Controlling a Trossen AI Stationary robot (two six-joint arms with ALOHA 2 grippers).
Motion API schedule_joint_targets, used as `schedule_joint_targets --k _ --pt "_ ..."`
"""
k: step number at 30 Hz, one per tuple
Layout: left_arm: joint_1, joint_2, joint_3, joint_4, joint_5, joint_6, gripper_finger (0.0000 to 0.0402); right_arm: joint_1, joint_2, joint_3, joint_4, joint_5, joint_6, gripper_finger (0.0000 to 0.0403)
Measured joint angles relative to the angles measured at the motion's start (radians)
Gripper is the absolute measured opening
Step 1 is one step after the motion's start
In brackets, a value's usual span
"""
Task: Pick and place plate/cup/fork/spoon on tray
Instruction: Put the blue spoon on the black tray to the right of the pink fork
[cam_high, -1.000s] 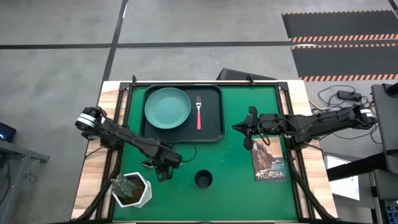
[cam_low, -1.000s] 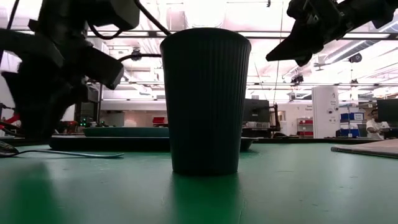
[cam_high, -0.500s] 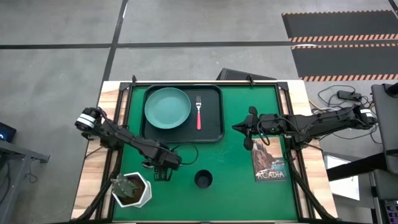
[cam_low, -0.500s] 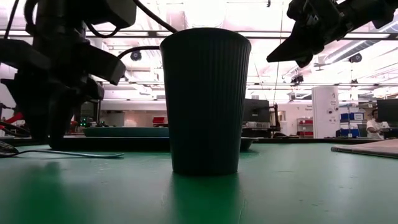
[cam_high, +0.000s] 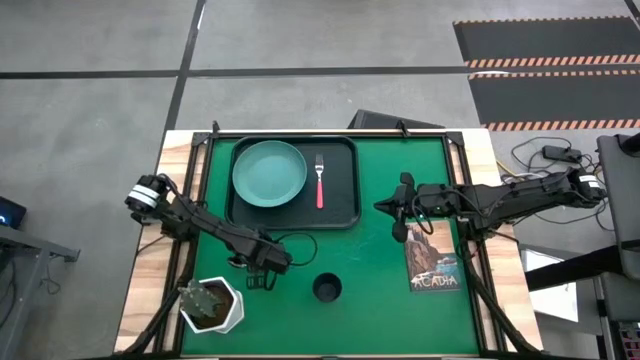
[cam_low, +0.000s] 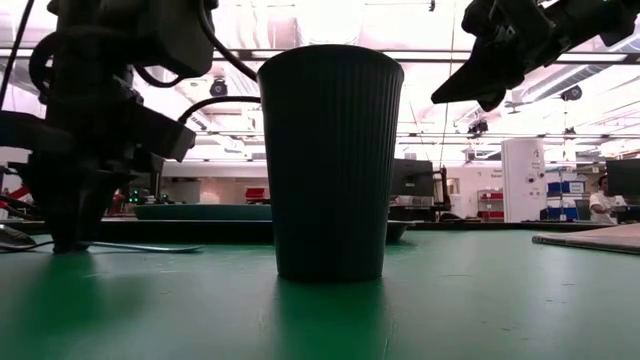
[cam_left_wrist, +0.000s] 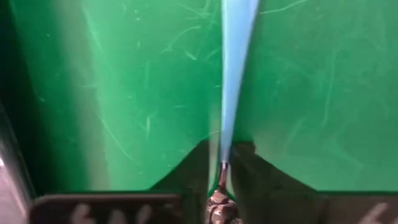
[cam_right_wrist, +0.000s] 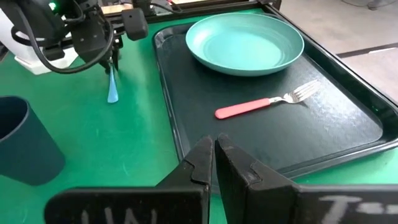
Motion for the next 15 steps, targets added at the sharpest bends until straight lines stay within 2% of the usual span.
schedule_joint_targets --k 3,9,15 --pt "0.0 -0.003 0.001 -0.005 -0.004 -0.007 0.0007 0.0 0.0 0.0 0.0 0.0 0.002 0.0009" --pt "-0.001 -0.003 0.031 -0.032 0.008 -0.024 0.0003 0.0 0.0 0.0 0.001 0.0 0.006 0.0009" --pt "-0.003 -0.003 0.15 -0.157 0.012 -0.06 0.0002 0.0 0.0 0.0 0.011 0.0 0.015 0.0009"
